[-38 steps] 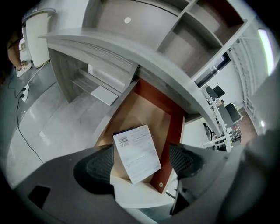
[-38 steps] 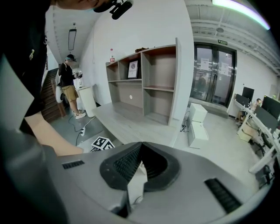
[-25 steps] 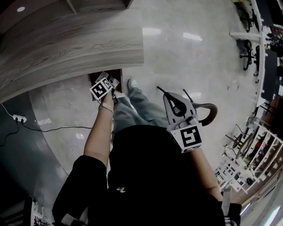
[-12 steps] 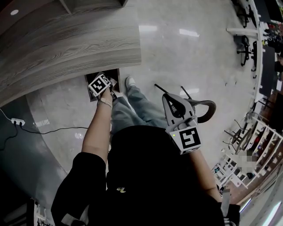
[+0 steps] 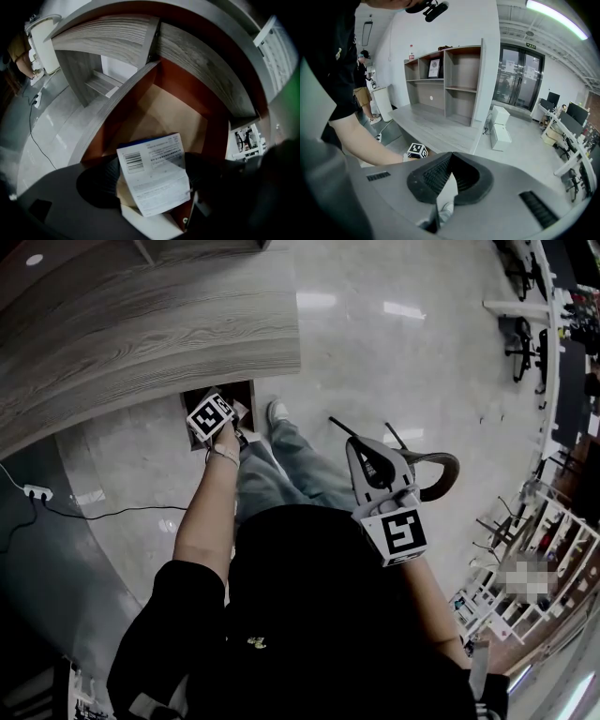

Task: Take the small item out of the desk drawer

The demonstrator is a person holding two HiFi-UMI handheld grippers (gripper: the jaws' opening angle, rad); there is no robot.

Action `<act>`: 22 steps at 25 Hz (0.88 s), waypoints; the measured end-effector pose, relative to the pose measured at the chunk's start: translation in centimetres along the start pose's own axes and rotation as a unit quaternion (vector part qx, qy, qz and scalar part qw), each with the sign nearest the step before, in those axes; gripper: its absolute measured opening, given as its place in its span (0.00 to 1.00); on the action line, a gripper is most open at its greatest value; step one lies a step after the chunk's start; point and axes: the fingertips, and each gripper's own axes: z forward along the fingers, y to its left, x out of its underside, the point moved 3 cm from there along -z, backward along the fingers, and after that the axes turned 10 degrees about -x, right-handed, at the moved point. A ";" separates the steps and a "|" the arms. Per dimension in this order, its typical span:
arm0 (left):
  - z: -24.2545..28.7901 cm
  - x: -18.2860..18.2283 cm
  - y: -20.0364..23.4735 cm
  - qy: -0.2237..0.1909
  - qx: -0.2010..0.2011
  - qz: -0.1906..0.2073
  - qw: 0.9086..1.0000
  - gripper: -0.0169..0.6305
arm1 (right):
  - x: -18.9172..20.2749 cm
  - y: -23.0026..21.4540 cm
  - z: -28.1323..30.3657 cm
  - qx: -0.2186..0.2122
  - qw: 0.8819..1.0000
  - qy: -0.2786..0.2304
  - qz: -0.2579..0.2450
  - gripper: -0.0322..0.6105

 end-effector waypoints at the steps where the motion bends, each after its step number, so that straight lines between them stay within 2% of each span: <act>1: -0.2 0.1 -0.1 -0.001 0.003 0.002 1.000 0.72 | 0.1 0.0 -0.1 -0.001 1.000 -0.001 -0.001 0.04; 11: -3.7 0.5 0.0 -0.009 0.006 0.015 1.000 0.72 | -0.3 0.0 -0.9 -0.020 0.999 -0.027 -0.003 0.04; 22: -8.2 0.0 0.6 -0.055 0.003 0.038 0.998 0.71 | -1.4 -0.2 -1.0 -0.053 0.996 -0.063 -0.024 0.04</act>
